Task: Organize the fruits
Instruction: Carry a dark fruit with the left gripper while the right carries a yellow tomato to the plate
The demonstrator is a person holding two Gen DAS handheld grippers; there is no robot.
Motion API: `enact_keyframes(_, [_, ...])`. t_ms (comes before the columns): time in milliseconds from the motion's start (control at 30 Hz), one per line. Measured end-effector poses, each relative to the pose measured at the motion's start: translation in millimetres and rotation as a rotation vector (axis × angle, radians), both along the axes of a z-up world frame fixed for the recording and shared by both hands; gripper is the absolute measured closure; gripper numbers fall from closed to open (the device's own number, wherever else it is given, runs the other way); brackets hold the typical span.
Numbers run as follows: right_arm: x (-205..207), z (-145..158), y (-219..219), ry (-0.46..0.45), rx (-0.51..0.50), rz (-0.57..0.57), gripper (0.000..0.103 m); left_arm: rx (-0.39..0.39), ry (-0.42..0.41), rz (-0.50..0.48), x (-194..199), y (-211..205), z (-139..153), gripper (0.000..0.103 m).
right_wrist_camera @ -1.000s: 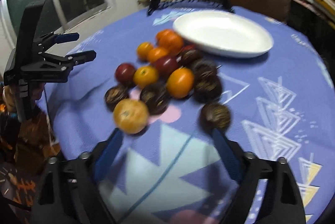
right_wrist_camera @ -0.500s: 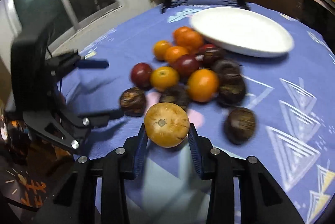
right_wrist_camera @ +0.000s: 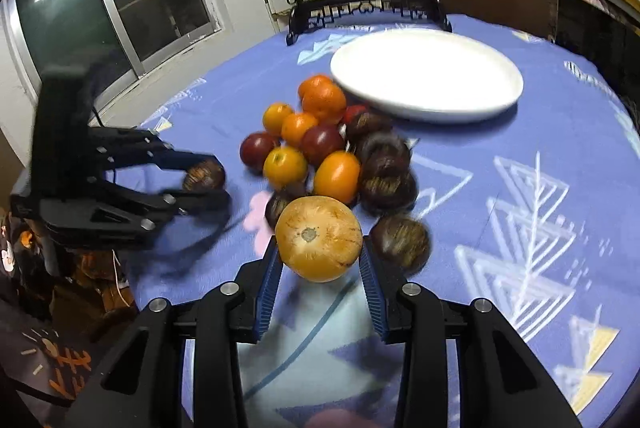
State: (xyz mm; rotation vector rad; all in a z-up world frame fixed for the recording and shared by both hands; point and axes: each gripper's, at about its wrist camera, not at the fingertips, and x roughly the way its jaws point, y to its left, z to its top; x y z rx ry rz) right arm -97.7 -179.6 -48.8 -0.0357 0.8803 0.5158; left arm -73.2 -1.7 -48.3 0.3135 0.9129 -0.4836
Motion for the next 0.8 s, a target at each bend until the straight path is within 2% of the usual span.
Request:
enact_keyframes(100, [20, 29, -9, -0.080, -0.016, -0.030, 0.064, -0.022, -0.092, 0.032, 17, -4, 33, 0.059])
enact_keyframes(200, [43, 55, -17, -0.168, -0.031, -0.089, 0.064, -0.034, -0.200, 0.099, 51, -17, 65, 0.059])
enact_keyframes(300, [80, 71, -26, -0.207, -0.027, -0.149, 0.063, -0.009, -0.259, 0.176, 97, -38, 82, 0.059])
enact_keyframes(400, [122, 73, -35, -0.205, -0.025, -0.209, 0.063, 0.013, -0.238, 0.243, 146, -56, 77, 0.059])
enact_keyframes(533, [174, 58, -41, -0.150, 0.006, -0.253, 0.063, 0.070, -0.168, 0.267, 198, -79, 49, 0.059])
enact_keyframes(633, [197, 43, -42, -0.117, 0.000, -0.259, 0.063, 0.098, -0.150, 0.264, 211, -87, 32, 0.059])
enact_keyframes(800, [220, 23, -39, -0.076, -0.020, -0.263, 0.063, 0.101, -0.102, 0.274, 227, -87, 11, 0.059])
